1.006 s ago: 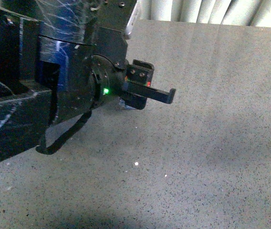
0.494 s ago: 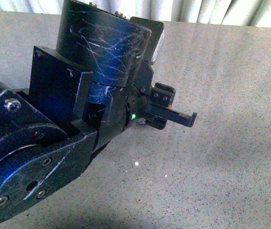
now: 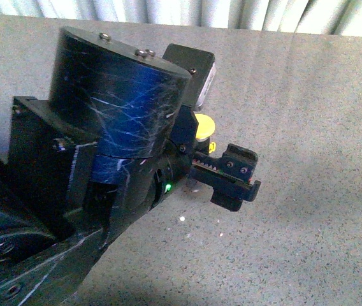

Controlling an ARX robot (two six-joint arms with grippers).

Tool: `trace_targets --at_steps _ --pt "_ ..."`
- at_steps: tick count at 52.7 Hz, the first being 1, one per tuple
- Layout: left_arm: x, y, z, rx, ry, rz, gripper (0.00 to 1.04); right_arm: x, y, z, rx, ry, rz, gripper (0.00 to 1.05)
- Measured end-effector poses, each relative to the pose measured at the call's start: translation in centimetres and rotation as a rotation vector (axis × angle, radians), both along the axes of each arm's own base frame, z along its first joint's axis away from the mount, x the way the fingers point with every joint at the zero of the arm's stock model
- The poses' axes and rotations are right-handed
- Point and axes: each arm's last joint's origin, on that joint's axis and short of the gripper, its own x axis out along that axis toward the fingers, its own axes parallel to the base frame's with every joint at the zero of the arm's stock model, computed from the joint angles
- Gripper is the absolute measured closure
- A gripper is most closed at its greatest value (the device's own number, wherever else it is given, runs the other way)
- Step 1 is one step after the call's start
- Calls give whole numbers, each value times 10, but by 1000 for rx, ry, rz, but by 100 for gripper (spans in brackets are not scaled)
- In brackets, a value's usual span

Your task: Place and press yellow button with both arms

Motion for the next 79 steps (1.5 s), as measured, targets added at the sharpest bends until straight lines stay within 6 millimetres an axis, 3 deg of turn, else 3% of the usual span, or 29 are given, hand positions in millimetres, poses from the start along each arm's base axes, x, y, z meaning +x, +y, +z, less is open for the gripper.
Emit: trace_targets --at_steps 10,20,23,25,27,34,45,48,49,52,53,56,61,65,79 --pt "-11 14 16 -52 -4 -23 9 0 0 0 0 0 0 9" --pt "2 63 58 -120 -99 102 11 0 0 0 0 0 0 9" --pt "3 94 67 -93 -352 378 25 0 0 0 0 0 3 9" --pt "-3 120 72 -85 -421 471 34 0 0 0 0 0 2 9" --pt "-10 145 81 -79 -448 510 43 0 0 0 0 0 -1 9" --pt "-36 186 96 -86 -510 555 66 0 0 0 0 0 0 9" --pt "-63 196 93 -74 -494 542 100 0 0 0 0 0 2 9" --pt "-70 198 93 -74 -496 537 103 0 0 0 0 1 2 9" --pt "-72 199 94 -74 -498 539 103 1 0 -1 9 39 25 9" --pt "-80 203 94 -75 -497 536 103 4 0 3 106 404 149 9" --pt "-84 206 94 -78 -497 521 103 8 1 6 134 517 177 9" --pt "-88 210 94 -75 -498 532 103 19 2 13 144 594 188 9" --pt "-97 213 94 -68 -495 552 103 48 12 36 93 570 196 9" --pt "-104 213 94 -70 -497 545 103 77 32 49 39 522 249 9" --pt "-119 213 95 -71 -501 546 103 144 85 41 -36 550 302 9"
